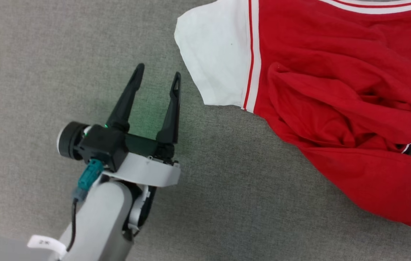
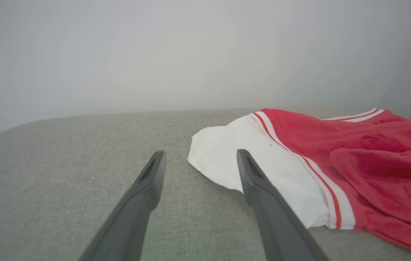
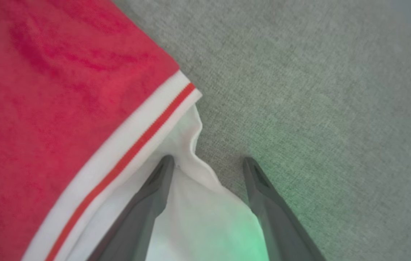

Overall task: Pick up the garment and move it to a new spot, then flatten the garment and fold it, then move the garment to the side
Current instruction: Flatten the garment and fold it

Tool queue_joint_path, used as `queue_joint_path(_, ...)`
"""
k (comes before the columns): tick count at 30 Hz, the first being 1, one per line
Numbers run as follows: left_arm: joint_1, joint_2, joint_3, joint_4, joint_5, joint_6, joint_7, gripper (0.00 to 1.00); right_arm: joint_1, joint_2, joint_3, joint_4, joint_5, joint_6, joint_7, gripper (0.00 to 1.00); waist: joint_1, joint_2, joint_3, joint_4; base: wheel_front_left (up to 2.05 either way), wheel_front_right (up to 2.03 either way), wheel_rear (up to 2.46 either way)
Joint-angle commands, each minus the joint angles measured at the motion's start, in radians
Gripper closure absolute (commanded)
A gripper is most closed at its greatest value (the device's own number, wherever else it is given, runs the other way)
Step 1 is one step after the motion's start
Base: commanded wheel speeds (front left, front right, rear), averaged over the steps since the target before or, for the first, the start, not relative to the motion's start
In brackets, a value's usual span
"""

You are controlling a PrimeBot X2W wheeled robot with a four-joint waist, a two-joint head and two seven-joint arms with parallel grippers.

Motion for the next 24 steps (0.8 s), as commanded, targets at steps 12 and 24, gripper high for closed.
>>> queue_joint_path(12,-0.419,0.101,-0.132,0.243,-0.053,-0.274,0.294,0.00,-0.008,0.067,0.193,0.010,0.055,-0.001,-0.068,1.00,0.0000,0.0000,0.014,-0.082,0.00,0.00,0.00)
queue_joint_path(24,-0.835,0.176,-0.486,0.483,-0.487,-0.284,0.822,0.00,-0.106,0.126,0.287,0.016,0.068,-0.001,-0.094,1.00,0.0000,0.0000,0.057,-0.141,0.00,0.00,0.00)
